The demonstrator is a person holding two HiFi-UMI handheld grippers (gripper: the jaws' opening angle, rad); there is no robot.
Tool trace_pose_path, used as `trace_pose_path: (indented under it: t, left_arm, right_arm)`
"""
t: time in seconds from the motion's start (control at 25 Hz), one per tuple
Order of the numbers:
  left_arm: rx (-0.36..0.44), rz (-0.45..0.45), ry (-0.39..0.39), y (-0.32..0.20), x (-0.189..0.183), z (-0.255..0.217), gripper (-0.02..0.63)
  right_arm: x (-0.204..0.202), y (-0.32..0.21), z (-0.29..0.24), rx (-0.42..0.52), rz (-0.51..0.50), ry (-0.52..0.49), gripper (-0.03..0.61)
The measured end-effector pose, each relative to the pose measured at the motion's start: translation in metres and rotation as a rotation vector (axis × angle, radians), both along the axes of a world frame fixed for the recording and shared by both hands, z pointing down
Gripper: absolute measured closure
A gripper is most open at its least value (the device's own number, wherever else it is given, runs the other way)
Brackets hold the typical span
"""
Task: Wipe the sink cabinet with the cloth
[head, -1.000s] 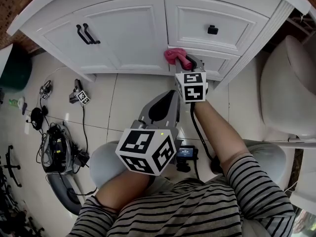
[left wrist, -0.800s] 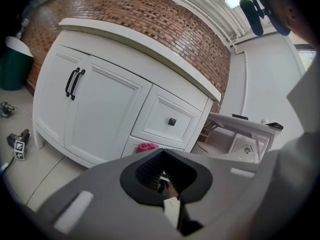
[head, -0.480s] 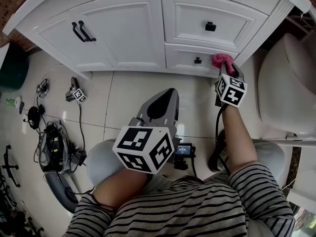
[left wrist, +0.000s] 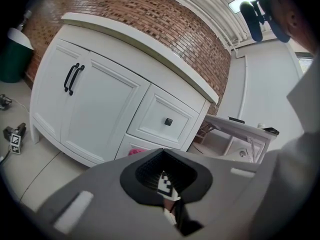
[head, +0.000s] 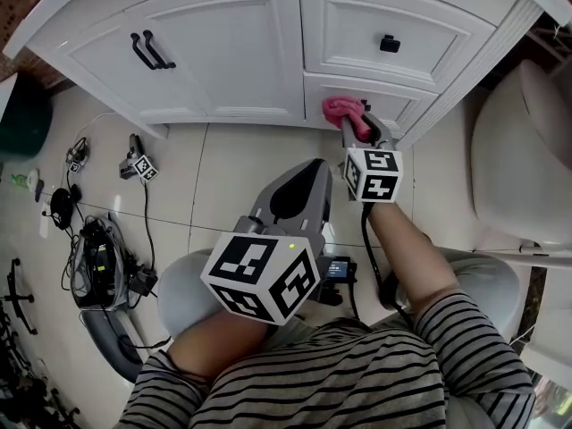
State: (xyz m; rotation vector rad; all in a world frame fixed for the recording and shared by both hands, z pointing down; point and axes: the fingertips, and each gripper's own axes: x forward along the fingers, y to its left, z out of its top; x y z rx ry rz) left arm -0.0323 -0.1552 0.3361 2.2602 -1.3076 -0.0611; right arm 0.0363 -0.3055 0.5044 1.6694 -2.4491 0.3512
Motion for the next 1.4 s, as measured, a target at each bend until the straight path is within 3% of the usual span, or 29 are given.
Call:
trace_pose_path:
  t: [0.12,0.32,0.52,0.68,1.0,1.2,1.28,1.4]
  left_arm:
    - [-0.005,-0.008,0.000,0.000,-0.004,0.002,0.614]
    - [-0.010,-0.023,0.004,-0.004,-0.011,0.003,0.614]
    - [-0.008,-0.015,0.008,-0.007,-0.008,0.004,0.614]
    - [-0.011,-0.003,0.001,-0.006,-0.001,0.006,0.614]
    - [-0.014,-0.001,-0.013,-0.004,0.004,0.009,0.614]
    - [-0.004,-0.009,-0.004,-0.004,0.001,0.004,0.614]
    - [-0.008,-0.009,-0.004,-0.003,0.000,0.003,0.614]
    - [-0.016,-0.012,0.008,-0.002,-0.003,0.000,0.614]
  right_arm:
    - [-0.053,-0.016,0.022,-0.027,-0.091,0.060,0.492]
    - [-0.045,-0.035,0.039,-0.059,-0.053,0.159,0.490]
    - [0.014,-0.025,0.048,-0.106,0.082,0.123,0.492]
    - [0.046,-0.014,0.047,-0.097,0.103,0.122,0.492]
    - [0.139,-0.024,0.059,-0.154,0.306,0.089,0.492]
    - [0.198,-0.003,0.067,-0.199,0.521,0.045,0.494]
    - [0.193,0.001,0.068,-0.197,0.534,0.015,0.494]
    - [0.115,0.002,0.071,-0.151,0.356,-0.007,0.494]
